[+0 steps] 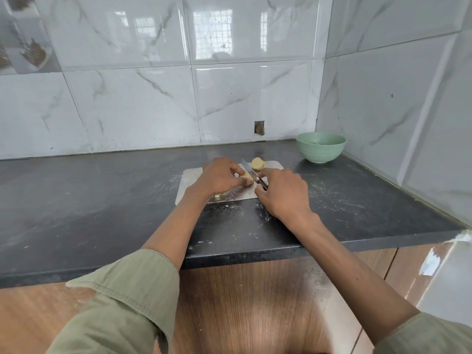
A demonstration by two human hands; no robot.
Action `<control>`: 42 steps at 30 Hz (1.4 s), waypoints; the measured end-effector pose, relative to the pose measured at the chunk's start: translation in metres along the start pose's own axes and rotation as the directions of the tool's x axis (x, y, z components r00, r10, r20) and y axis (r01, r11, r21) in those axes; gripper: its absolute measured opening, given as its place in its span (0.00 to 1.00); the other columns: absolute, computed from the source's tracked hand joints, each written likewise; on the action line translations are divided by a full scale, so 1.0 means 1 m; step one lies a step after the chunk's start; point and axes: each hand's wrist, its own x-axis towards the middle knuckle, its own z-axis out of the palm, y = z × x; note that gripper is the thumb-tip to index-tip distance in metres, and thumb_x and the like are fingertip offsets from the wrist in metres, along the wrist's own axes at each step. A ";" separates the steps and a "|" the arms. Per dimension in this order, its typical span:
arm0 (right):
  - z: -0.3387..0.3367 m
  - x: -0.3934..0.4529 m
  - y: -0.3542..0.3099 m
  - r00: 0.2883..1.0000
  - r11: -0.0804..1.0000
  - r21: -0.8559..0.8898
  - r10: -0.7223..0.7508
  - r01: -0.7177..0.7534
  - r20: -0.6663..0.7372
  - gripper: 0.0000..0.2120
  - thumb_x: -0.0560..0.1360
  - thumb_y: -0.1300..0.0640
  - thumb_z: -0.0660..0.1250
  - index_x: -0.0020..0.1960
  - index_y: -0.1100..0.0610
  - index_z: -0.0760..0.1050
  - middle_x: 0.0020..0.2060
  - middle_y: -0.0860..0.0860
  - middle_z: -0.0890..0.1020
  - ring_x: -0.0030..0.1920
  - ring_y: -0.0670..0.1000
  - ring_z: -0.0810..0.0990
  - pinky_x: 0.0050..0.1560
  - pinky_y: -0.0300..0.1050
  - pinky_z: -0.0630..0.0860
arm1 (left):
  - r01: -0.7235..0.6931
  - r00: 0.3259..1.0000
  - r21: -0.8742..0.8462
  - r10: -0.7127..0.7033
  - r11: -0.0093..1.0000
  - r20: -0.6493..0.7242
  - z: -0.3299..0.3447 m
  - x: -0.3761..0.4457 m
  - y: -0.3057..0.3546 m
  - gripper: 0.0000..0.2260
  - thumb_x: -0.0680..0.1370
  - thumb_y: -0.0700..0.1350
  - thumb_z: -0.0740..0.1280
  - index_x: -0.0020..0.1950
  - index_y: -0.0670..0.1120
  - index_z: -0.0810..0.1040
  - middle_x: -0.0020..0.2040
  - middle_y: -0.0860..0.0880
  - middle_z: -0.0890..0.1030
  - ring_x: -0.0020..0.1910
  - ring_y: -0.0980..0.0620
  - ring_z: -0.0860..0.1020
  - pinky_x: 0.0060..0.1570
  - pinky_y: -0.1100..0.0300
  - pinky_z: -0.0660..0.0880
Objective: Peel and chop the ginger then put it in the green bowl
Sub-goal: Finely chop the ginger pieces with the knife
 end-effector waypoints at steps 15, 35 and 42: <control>0.001 0.000 -0.002 1.000 1.000 -0.015 -0.010 0.010 -0.014 0.12 0.78 0.48 0.64 0.58 0.49 0.81 0.50 0.54 0.84 0.50 0.60 0.81 0.41 0.47 0.67 | 0.006 1.000 -0.007 -0.006 1.000 0.003 0.001 0.002 -0.001 0.16 0.70 0.61 0.79 0.52 0.54 0.88 0.52 0.55 0.86 0.55 0.55 0.80 0.51 0.59 0.70; 0.007 0.013 0.001 0.990 0.999 0.004 -0.034 0.034 0.140 0.11 0.79 0.52 0.64 0.60 0.51 0.76 0.53 0.56 0.82 0.55 0.61 0.79 0.44 0.49 0.66 | -0.023 0.999 0.008 0.023 1.000 0.025 0.004 0.004 -0.004 0.15 0.70 0.61 0.79 0.52 0.55 0.88 0.53 0.55 0.87 0.57 0.55 0.81 0.59 0.55 0.75; 0.008 0.006 0.008 0.992 0.995 0.093 0.005 -0.017 0.127 0.11 0.77 0.49 0.66 0.59 0.48 0.77 0.50 0.52 0.84 0.54 0.59 0.80 0.44 0.47 0.67 | -0.006 1.000 -0.001 0.006 1.000 0.008 0.003 0.004 -0.005 0.14 0.69 0.62 0.79 0.50 0.57 0.88 0.52 0.55 0.87 0.55 0.55 0.81 0.58 0.54 0.77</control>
